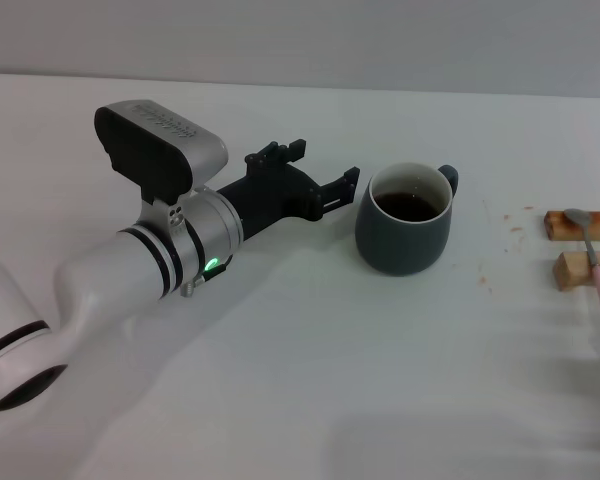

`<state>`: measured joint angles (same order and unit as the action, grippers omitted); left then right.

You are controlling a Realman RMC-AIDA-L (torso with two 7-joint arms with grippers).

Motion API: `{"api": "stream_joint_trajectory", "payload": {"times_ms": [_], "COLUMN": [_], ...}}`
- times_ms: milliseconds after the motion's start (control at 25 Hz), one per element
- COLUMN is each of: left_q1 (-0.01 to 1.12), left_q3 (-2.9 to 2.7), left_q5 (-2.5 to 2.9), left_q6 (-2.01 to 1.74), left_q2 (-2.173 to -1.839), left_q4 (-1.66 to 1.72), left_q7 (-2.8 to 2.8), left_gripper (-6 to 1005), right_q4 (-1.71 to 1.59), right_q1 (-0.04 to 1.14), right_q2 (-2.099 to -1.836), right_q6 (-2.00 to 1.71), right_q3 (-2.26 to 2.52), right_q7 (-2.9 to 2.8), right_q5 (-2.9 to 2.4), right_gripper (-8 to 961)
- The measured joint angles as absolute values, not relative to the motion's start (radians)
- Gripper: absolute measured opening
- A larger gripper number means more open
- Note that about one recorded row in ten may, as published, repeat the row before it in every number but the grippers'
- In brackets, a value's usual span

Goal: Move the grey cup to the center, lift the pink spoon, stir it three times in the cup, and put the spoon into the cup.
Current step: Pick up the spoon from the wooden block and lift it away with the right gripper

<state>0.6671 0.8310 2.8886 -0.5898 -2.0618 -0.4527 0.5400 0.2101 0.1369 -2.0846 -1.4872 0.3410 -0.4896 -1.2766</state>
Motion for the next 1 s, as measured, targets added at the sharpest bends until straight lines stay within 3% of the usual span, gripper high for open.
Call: {"api": "stream_joint_trajectory", "payload": {"times_ms": [1000], "left_q1": [0.667], "left_q3": [0.835], "left_q5": [2.883], "left_q6": [-0.591], "left_q2": [-2.066], "left_q4": [-0.448], "left_q7": [0.565], "left_gripper": [841], "right_q4": [0.197], "right_q1": [0.206], "right_q2": [-2.08], "right_q6": [-1.376], "right_q3": [0.354], "right_q7": [-0.488], "right_q5": [-1.299], "right_gripper": [783]}}
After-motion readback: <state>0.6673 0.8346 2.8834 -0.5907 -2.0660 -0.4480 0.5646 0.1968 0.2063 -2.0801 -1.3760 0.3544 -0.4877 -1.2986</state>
